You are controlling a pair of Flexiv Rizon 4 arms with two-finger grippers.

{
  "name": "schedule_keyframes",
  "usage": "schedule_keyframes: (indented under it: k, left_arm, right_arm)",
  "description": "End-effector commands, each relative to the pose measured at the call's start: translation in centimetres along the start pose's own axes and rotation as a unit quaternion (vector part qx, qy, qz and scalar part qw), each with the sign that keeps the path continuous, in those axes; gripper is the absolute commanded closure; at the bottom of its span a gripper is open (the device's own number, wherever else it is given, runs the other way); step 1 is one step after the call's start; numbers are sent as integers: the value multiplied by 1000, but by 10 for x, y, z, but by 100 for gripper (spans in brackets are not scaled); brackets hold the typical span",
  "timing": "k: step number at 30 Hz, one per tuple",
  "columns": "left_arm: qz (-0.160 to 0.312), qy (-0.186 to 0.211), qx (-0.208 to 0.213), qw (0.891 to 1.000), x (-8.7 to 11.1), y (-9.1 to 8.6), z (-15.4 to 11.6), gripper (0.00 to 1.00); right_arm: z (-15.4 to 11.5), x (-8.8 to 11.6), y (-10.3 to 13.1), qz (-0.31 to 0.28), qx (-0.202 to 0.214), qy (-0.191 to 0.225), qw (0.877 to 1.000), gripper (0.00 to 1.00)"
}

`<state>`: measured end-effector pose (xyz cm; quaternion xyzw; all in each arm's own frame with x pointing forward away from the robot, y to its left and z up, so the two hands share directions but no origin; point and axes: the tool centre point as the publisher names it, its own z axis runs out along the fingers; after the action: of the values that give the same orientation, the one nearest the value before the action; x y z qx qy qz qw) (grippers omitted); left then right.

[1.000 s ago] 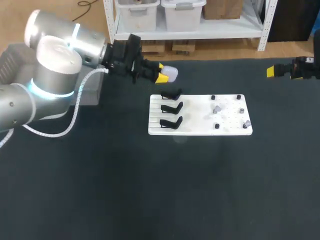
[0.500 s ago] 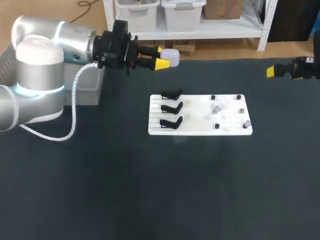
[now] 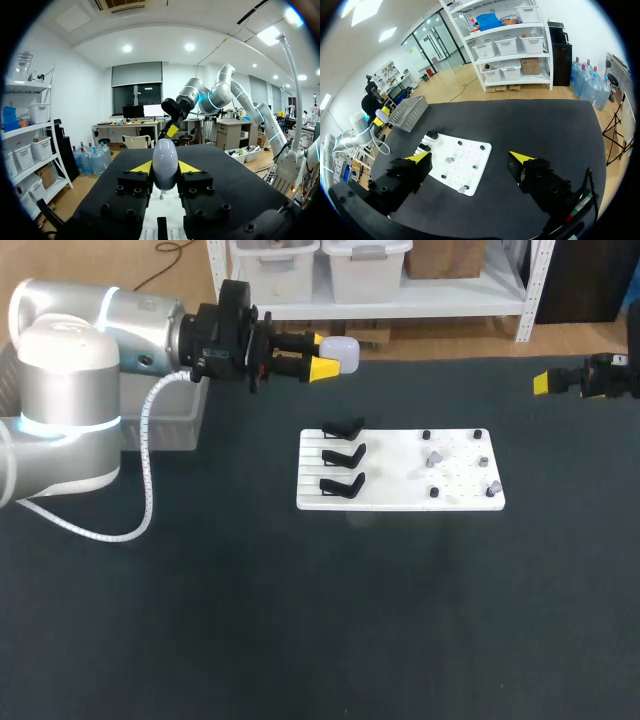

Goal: Pick up each earbud case from the left stands, insert the matching earbuds, close the lid, and place the case in the box.

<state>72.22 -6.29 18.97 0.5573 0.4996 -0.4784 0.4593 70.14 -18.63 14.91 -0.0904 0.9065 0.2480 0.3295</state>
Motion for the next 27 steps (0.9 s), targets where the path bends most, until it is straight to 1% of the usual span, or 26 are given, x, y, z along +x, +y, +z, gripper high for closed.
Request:
schedule_keyframes:
  k: [1,10,14,17,22,27]
  left_arm:
    - [1,-1,-12,1000,0,-3,0,100]
    - [1,-1,-12,1000,0,-3,0,100]
    - [-4,-7,-8,1000,4,-10,11,100]
    - [0,-10,-5,1000,4,-12,18,100]
    - [-4,-18,12,1000,7,-15,27,100]
    - [-13,-24,33,999,10,-22,36,100]
  right_arm:
    - [0,0,0,0,1,0,1000,0]
    - [0,0,0,0,1,0,1000,0]
    - [-5,-7,26,-23,-16,-13,1000,0]
    - [-13,-6,45,-34,-24,-18,999,0]
    - [-19,0,74,-55,-25,-11,998,0]
    - [-17,6,102,-72,-33,8,997,0]
